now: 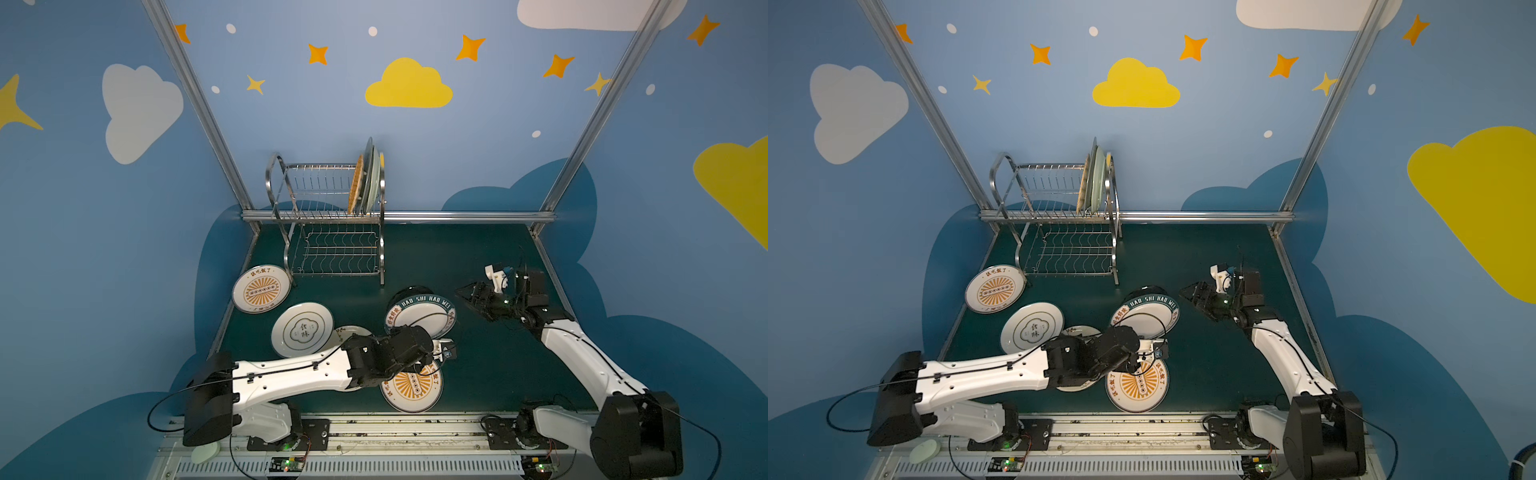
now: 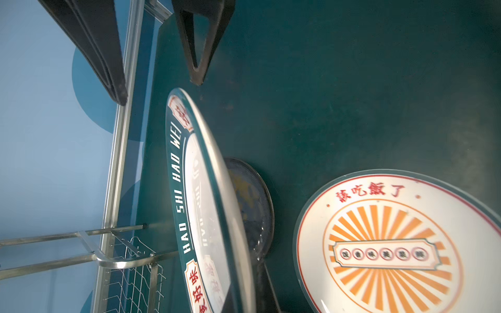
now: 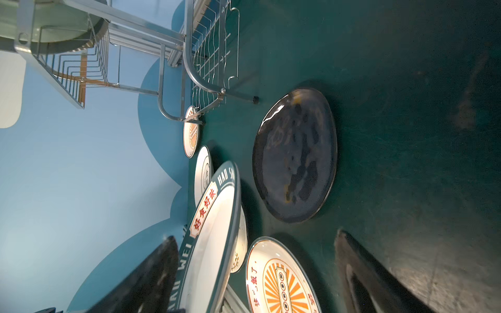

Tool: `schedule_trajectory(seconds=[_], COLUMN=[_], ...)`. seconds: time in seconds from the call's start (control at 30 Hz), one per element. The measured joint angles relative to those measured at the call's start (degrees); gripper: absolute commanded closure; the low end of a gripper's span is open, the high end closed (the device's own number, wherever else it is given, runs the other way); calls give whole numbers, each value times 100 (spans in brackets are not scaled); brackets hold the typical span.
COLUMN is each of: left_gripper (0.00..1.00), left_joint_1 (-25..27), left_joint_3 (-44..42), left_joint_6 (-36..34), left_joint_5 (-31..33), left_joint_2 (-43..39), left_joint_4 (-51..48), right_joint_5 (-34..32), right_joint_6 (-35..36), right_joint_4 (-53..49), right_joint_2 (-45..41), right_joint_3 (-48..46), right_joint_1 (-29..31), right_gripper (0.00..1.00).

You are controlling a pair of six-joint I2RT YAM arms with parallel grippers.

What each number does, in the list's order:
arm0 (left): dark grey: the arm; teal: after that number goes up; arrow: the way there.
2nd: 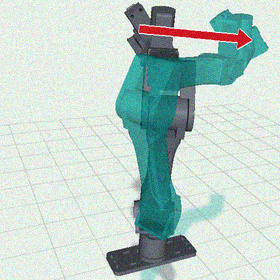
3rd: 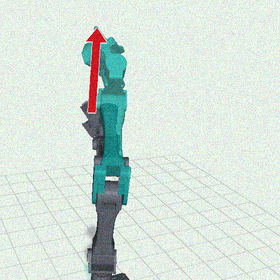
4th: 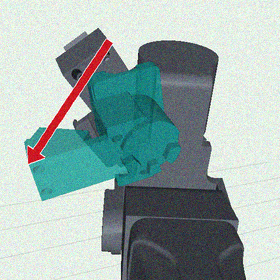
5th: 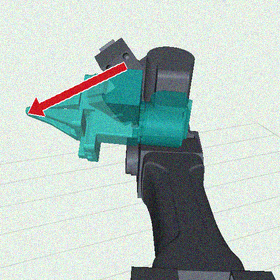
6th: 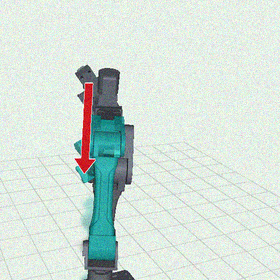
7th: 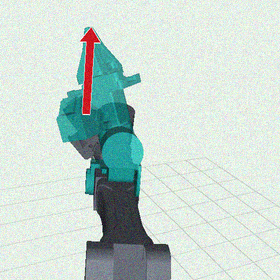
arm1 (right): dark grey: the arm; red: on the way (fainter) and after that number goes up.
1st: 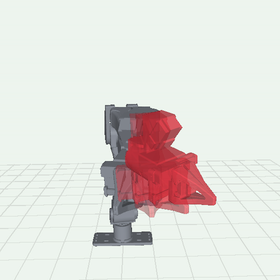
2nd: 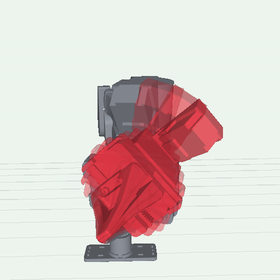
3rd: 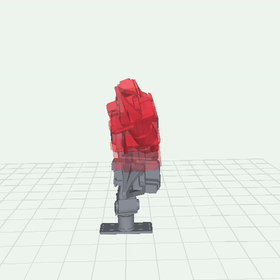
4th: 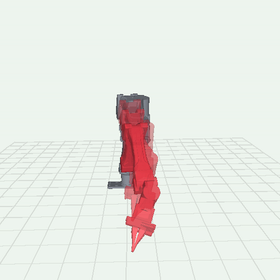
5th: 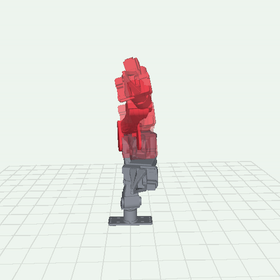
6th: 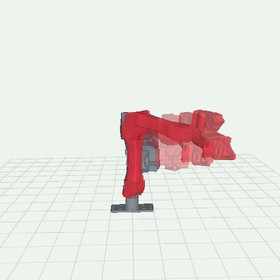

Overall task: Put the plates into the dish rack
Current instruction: 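Close the left gripper on the HAO SHI HAO WEI plate's upper rim, then lift the plate with the left gripper while the right gripper opens and withdraws, then carry the plate upright with the left gripper into the rack's top tier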

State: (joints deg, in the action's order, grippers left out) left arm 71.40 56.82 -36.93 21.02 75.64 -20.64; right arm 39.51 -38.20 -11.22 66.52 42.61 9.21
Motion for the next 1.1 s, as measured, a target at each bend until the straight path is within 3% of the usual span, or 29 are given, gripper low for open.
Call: schedule_trajectory(seconds=[0.33,0.57,0.7,0.87,1.1], left_gripper=[96,96,96,96,96], left_joint_1=[330,330,234,-369,-2109], left_joint_3=[122,1156,1779,2420,3139], left_joint_6=[1102,2107,2328,2387,2806], left_joint_5=[-149,138,518,734,74], left_joint_2=[-1598,-2124,-2140,-1985,-1604], left_joint_4=[-782,-761,-396,20,116], right_joint_5=[-466,-614,-636,-719,-800], right_joint_6=[105,118,214,481,876], right_joint_4=[59,389,579,848,1283], right_joint_2=[-501,-612,-612,-640,-997], right_joint_3=[-275,-590,-636,-651,-874], right_joint_1=[0,85,369,815,1283], right_gripper=[11,11,11,11,11])
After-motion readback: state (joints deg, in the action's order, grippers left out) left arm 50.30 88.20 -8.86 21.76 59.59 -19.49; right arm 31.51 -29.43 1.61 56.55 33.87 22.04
